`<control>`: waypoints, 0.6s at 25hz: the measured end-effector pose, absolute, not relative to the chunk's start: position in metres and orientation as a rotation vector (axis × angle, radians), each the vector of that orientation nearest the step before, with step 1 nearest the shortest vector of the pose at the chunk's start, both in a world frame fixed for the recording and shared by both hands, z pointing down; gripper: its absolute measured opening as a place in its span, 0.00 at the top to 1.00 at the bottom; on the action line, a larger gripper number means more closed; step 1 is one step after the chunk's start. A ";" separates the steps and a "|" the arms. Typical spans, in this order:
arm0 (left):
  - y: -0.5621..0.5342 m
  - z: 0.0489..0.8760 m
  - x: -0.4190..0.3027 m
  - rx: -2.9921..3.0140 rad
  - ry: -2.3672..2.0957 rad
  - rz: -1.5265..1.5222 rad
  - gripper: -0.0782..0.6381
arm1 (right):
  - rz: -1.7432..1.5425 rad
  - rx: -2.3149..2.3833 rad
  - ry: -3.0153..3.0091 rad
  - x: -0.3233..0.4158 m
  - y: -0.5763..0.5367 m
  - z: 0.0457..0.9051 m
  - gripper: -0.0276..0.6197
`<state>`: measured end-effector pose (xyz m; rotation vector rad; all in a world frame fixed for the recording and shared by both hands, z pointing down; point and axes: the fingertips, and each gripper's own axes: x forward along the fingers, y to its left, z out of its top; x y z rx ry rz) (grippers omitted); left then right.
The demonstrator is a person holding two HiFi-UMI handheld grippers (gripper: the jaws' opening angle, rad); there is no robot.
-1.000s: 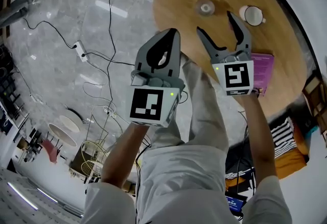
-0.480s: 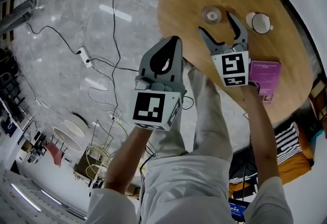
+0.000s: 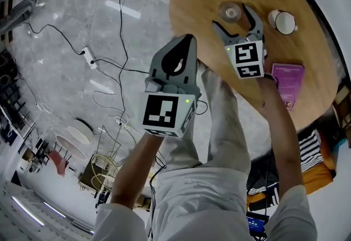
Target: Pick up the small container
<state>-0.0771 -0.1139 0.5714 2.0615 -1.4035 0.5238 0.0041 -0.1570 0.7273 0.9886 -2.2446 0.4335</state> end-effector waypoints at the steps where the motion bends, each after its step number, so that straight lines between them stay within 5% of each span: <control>1: -0.114 0.571 -0.077 2.062 -1.401 0.524 0.87 | 0.438 0.987 -2.237 0.003 -0.158 0.732 0.32; 15: -0.107 0.577 -0.081 2.060 -1.398 0.541 0.87 | 0.419 0.908 -2.152 0.001 -0.168 0.780 0.34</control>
